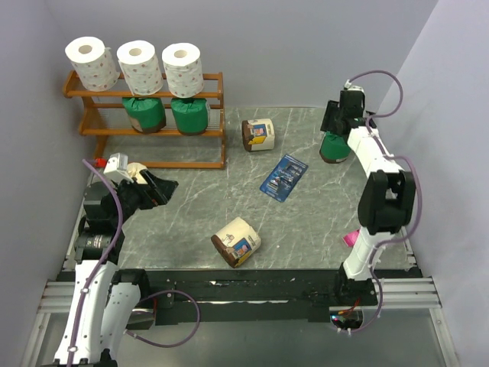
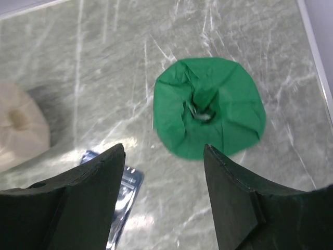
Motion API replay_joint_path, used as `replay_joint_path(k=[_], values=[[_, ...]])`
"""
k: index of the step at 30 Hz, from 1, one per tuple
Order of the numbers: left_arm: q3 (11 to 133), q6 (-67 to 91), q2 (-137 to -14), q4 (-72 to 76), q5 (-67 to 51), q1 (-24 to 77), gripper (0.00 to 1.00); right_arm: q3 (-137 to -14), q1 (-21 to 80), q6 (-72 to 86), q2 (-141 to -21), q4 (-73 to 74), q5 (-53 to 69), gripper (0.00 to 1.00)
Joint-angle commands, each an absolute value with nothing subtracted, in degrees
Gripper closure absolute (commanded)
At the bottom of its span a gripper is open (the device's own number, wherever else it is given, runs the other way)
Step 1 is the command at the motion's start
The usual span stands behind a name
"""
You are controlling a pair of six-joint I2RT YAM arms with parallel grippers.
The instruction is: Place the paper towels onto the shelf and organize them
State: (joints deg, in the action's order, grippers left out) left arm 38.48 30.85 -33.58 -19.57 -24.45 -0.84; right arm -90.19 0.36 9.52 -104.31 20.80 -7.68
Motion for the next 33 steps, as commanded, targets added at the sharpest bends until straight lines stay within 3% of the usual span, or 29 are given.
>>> replay_joint_path(k=[1,18,21,25,33], values=[[38.41,30.24,-33.22,-18.02,-24.43,-0.44,0.04,-97.37,0.26,5.72,-109.58,21.00,-8.61,0.31],[38.50,30.06,-34.19,-18.63,-22.76,-0.44,0.03,-107.75,-1.93,3.60,-125.76,25.22,-3.07,0.34],[38.58,30.06,-33.84,-18.72,-22.24,-0.44,0.04,-108.02,-1.85,3.52,-126.12,26.10,-3.87,0.39],[38.58,30.06,-33.40,-18.63,-21.71,-0.44,0.04,-106.70,-1.85,2.55,-124.11,25.40,-4.22,0.54],[38.76,29.88,-34.19,-19.16,-21.01,-0.44,0.04,-96.69,-1.06,1.84,-111.64,18.90,-3.87,0.64]])
